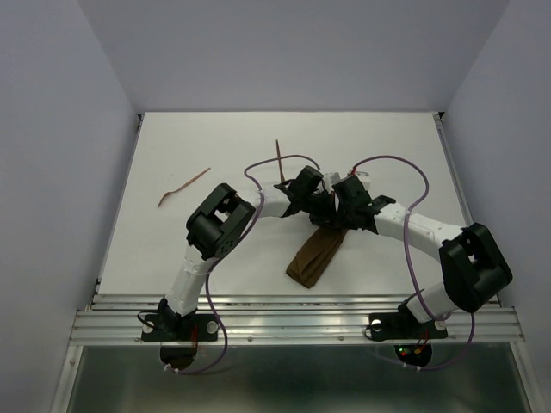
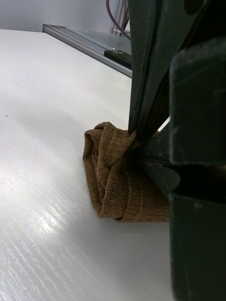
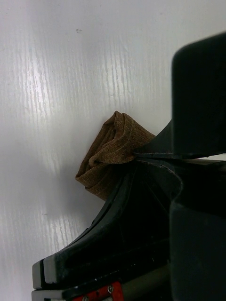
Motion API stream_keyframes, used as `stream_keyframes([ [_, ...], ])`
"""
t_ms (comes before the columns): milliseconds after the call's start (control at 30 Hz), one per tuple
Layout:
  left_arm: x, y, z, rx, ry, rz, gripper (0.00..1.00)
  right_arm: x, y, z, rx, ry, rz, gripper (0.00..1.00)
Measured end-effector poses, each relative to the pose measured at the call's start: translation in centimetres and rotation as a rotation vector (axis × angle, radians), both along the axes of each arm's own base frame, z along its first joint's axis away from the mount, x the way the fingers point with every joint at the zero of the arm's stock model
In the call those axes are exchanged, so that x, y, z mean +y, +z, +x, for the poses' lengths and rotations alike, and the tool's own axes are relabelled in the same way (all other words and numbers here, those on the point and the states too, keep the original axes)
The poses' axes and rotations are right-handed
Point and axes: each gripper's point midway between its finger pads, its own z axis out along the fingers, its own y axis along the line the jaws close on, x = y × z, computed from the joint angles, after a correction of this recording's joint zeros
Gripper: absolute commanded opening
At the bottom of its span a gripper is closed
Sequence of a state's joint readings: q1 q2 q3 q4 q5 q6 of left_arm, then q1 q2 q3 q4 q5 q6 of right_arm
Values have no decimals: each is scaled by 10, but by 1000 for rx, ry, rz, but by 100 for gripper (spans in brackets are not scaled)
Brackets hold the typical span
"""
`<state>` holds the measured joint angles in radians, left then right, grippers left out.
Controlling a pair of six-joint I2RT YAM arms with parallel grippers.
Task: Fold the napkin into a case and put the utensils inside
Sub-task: Stuff the top corner of the smaller-rectangle-folded napkin into the folded napkin.
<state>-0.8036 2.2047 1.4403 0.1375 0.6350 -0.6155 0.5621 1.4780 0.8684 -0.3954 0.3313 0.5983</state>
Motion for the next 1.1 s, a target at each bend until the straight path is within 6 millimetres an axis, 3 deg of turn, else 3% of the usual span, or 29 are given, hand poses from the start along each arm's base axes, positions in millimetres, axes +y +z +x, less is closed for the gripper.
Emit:
stream_keyframes([
  [633,1,-1,0,4,8,8,0,0,-9,-1,19,-5,-12,1],
  [800,7,9,-2,4,18,30,0,-3,-24,2,37,-18,-49,1],
  [967,13,26,-4,-10,22,38,0,-1,-24,5,29,-18,-50,1],
  [1100,15,29,-3,-14,26,41,0,-1,-23,5,26,-18,-49,1],
])
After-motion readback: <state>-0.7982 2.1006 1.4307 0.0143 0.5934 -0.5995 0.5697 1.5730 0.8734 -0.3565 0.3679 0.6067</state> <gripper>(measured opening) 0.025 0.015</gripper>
